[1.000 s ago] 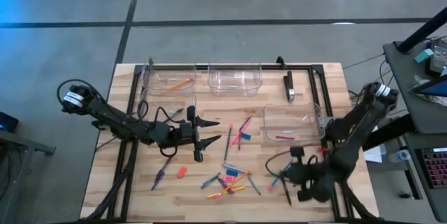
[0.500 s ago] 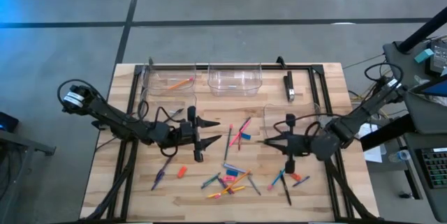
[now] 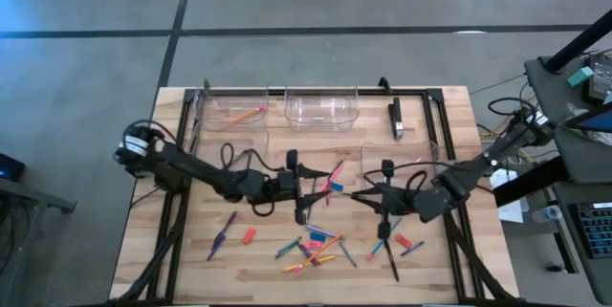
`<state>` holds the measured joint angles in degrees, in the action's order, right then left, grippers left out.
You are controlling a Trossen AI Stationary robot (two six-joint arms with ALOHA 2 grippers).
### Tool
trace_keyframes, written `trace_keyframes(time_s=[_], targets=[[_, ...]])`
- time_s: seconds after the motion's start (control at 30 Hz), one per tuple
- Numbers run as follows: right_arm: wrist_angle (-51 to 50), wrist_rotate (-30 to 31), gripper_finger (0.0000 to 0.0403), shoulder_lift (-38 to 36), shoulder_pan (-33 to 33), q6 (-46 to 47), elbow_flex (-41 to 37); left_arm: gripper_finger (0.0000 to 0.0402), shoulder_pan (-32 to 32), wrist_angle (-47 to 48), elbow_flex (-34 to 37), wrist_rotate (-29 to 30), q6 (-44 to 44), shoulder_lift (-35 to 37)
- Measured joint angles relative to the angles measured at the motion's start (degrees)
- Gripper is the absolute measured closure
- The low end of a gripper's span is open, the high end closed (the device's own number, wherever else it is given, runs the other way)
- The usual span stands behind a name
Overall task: Sort crayons/erasers/pens/pencils in bins
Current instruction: Put the green pencil into the top left transparent bin
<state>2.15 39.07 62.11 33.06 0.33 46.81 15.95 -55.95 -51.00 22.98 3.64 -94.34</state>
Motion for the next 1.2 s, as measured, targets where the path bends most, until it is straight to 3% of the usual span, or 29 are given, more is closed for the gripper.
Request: trace_keyframes(time_s=[0.27,0.5,0.67,0.87,1.2], targets=[[-0.09,0.05,0.038,1.93,-2.06,2.7,-0.04,0.0212,-0.2,-0.01,-5.55,-0.47,0.16,-6.0],[-0.09,0.03,0.038,3.67,-2.73,2.82,-0.16,0.0216,-0.2,-0.25,-7.23,-0.7,0.26,-6.85],[-0.15,-0.01,0.038,4.19,-3.1,2.65,-0.2,0.0269,-0.2,-0.1,-7.58,-0.83,0.26,-6.85],[-0.1,0.25,0.038,4.32,-3.43,-0.56,-0.2,0.0385,-0.11,-0.03,-7.54,-1.0,3.92,-6.85],[-0.09,0.25,0.0316,4.83,-3.39,-8.93,-0.2,0.0394,-0.13,2.65,-7.48,-0.01,9.38,-5.83]])
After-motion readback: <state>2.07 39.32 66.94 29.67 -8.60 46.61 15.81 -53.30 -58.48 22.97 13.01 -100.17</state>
